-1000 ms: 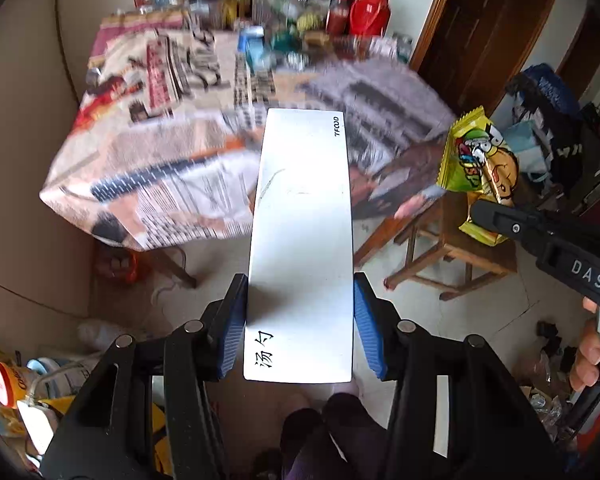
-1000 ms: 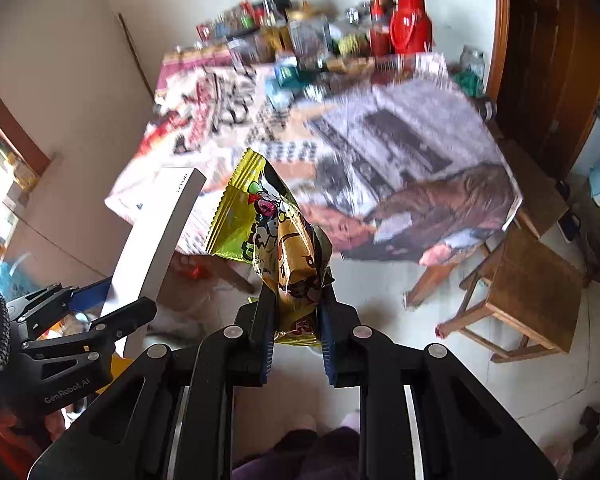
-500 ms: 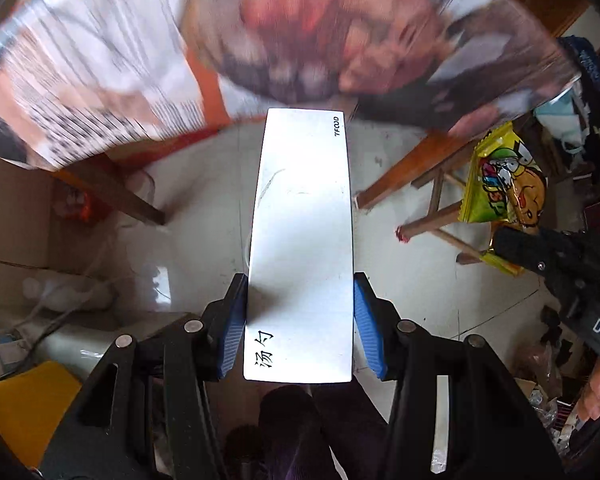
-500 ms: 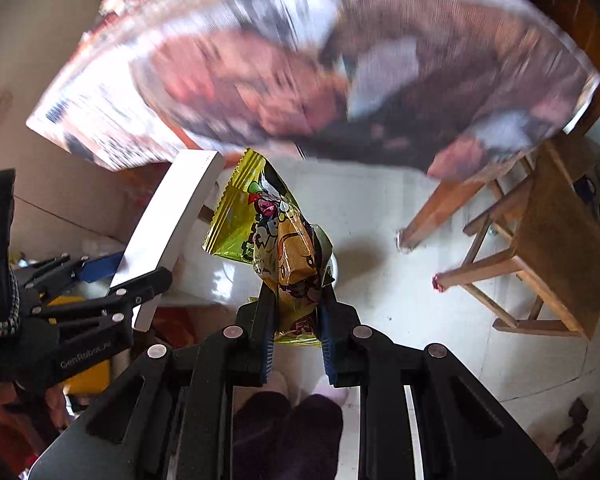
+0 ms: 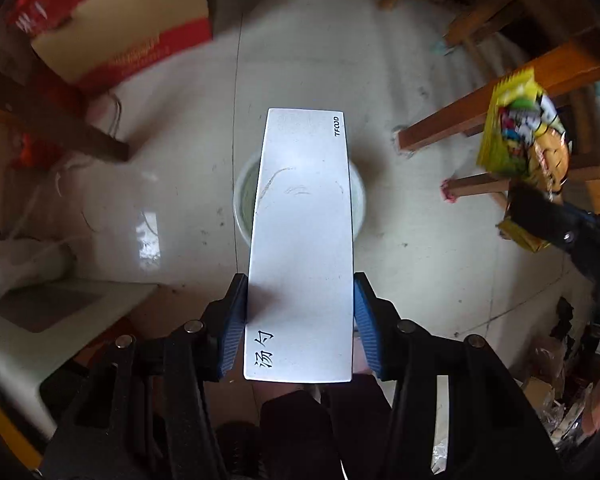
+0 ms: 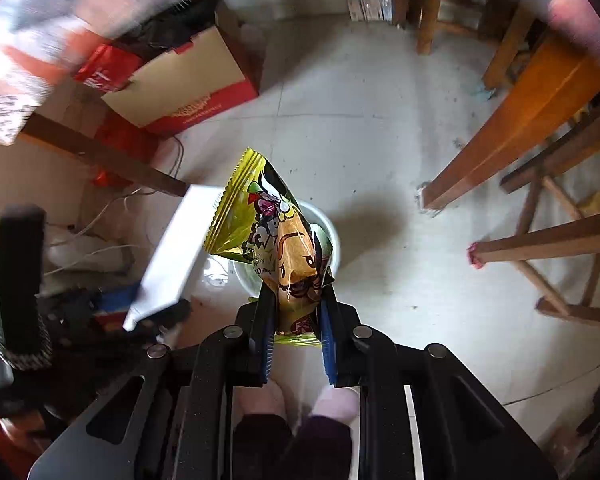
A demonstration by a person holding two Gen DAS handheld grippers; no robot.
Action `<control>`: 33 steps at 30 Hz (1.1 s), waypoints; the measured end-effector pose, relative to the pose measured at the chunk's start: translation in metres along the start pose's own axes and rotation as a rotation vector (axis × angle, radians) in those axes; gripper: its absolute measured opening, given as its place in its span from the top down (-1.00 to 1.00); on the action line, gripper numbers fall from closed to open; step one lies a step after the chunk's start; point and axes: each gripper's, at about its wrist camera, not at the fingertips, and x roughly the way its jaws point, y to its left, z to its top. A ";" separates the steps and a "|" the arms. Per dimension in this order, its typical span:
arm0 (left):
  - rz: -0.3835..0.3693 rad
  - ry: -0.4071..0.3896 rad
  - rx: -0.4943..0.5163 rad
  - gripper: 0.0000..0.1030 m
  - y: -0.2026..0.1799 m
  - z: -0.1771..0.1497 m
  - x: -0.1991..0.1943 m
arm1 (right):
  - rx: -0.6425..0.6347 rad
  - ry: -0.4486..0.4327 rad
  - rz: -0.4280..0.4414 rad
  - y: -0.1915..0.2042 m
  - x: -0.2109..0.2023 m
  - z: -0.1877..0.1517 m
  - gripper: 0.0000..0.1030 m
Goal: Collect trash
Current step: 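Open the right tool to drop the wrapper while the left tool drops the paper strip into the bucket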
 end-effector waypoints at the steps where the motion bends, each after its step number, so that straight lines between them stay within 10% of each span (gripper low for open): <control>1: -0.002 0.008 -0.009 0.02 0.001 0.002 0.011 | 0.005 0.002 -0.005 0.000 0.015 0.001 0.65; 13: 0.040 0.061 -0.025 0.02 0.012 0.021 0.119 | -0.015 0.038 0.053 -0.002 0.115 0.009 0.51; 16: 0.026 0.096 -0.032 0.02 0.015 0.024 0.133 | 0.024 0.083 0.099 -0.013 0.128 0.010 -0.08; 18: 0.011 0.102 -0.049 0.02 0.018 0.024 0.135 | 0.050 0.087 0.099 -0.016 0.130 0.011 -0.12; 33: 0.032 0.016 -0.015 0.02 0.013 0.017 0.027 | -0.046 0.075 0.012 0.015 0.042 0.007 -0.12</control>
